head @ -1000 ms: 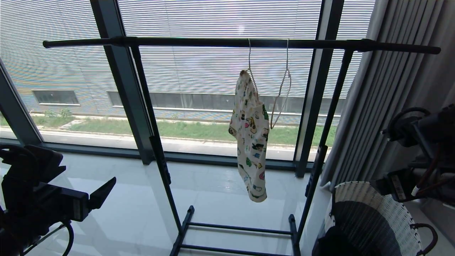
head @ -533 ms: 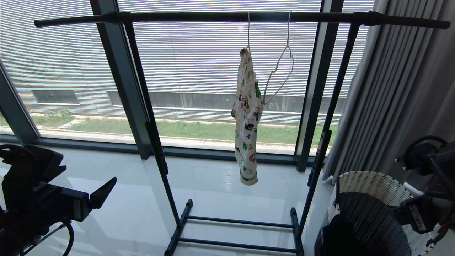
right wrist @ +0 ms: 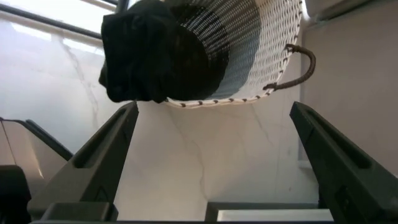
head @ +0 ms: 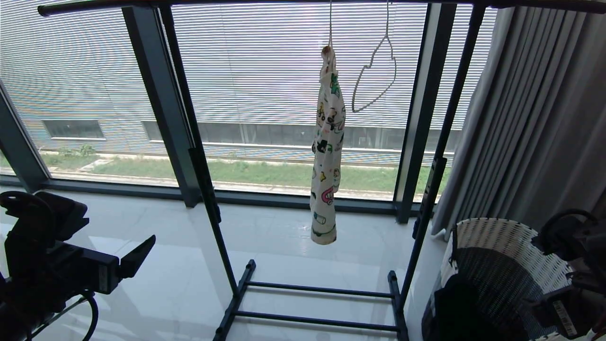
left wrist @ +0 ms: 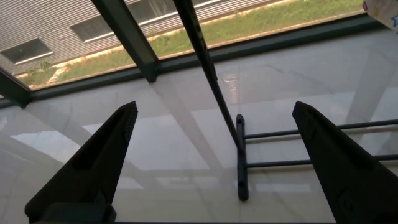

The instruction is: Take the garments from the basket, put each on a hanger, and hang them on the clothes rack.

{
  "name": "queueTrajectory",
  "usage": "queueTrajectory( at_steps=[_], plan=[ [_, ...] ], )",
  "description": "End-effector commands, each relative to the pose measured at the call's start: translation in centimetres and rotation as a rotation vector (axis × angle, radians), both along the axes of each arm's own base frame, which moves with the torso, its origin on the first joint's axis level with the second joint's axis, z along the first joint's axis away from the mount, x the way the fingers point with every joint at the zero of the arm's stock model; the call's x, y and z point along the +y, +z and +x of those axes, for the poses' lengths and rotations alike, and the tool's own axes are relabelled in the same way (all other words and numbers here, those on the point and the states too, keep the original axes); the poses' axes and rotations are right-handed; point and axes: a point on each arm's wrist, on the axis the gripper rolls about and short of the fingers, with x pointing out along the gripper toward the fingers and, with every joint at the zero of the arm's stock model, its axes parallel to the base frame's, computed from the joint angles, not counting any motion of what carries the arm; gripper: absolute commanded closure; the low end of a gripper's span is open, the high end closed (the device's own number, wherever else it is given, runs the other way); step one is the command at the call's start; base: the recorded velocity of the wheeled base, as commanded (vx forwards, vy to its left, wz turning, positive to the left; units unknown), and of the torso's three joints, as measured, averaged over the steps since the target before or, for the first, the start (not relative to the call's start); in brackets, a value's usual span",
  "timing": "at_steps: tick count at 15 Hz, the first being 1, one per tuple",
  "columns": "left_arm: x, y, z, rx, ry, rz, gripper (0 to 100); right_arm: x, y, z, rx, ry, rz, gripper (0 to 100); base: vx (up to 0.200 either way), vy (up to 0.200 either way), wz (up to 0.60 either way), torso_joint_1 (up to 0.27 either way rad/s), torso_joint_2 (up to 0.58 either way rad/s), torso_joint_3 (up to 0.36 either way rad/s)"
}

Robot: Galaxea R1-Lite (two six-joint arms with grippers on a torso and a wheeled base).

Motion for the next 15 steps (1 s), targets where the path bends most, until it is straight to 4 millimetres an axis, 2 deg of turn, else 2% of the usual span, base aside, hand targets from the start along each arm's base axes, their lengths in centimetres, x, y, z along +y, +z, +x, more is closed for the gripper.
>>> queueTrajectory(
  at_steps=[1,5,9,11,15],
  plan=[
    [0.0,0.2,0.3,-0.004,0.0,-0.001,0,-0.4,-1.8,-0.7,0.009,0.037,0.002,0,0.2,0.0,0.0,-0.012,0.02,0.032],
    [-0.2,0.1,0.4,-0.001,-0.012,0.006,0,-0.7,-4.5,-1.4,0.121,0.168,-0.035,0,0.2,0.0,0.0,0.0,0.01,0.008],
    [-0.3,0.3,0.3,-0.008,-0.022,0.007,0,-0.1,-7.6,-0.1,0.192,0.156,-0.071,0,0.0,0.0,0.0,0.0,0.0,0.0],
    [-0.3,0.3,0.2,-0.011,-0.024,0.009,0,-0.4,-9.1,0.7,0.27,0.12,-0.112,0,0.0,0.0,0.0,0.0,0.0,0.0],
    [-0.3,0.4,0.2,-0.016,-0.028,0.03,0,0.1,-11.2,2.5,0.307,0.102,-0.133,0,0.0,0.0,0.0,0.0,0.0,0.0]
  ],
)
